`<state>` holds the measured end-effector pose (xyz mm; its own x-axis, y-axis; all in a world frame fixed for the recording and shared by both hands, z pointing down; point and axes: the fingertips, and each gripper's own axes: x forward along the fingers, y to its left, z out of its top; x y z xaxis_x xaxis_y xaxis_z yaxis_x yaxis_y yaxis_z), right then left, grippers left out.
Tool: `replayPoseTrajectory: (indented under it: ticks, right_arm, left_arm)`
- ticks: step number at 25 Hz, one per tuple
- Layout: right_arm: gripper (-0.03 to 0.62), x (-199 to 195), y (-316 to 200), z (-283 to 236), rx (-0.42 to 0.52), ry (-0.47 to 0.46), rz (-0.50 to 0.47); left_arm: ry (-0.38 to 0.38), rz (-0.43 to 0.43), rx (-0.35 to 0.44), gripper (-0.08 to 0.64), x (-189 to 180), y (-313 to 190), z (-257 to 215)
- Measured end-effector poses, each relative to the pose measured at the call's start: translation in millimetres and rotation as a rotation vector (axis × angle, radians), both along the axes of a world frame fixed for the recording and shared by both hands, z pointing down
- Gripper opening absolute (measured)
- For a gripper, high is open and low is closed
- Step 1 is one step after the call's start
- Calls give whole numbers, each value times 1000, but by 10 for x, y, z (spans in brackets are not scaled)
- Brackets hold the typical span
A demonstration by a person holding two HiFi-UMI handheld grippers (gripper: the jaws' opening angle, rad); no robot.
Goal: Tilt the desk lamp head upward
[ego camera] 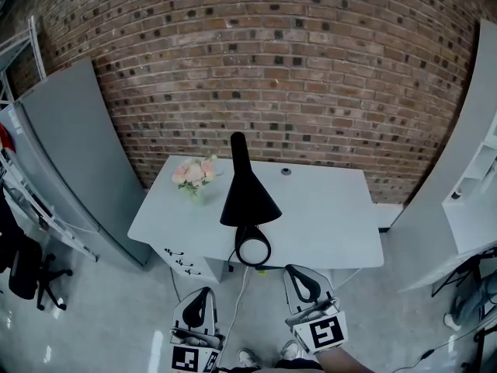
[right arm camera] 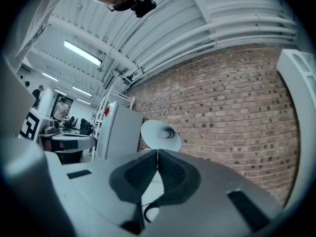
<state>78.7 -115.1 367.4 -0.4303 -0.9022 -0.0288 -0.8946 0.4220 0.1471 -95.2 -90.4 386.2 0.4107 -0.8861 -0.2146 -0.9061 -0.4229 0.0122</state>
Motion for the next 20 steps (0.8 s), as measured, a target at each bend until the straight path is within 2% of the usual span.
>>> replayPoseTrajectory:
  ticks: [6,13,20]
  right_arm:
    - [18,123,-75,-8,7,-15,10]
    - [18,-13,-39,16,-1,4,-30]
    - [18,-91,-3,-3,15,-17,-42]
  left_arm:
    - [-13,-34,-9,8,-24,13,-37]
    - [-28,-14,-13,8,53,28,1]
    - [-53,23,-23,8,157,50,16]
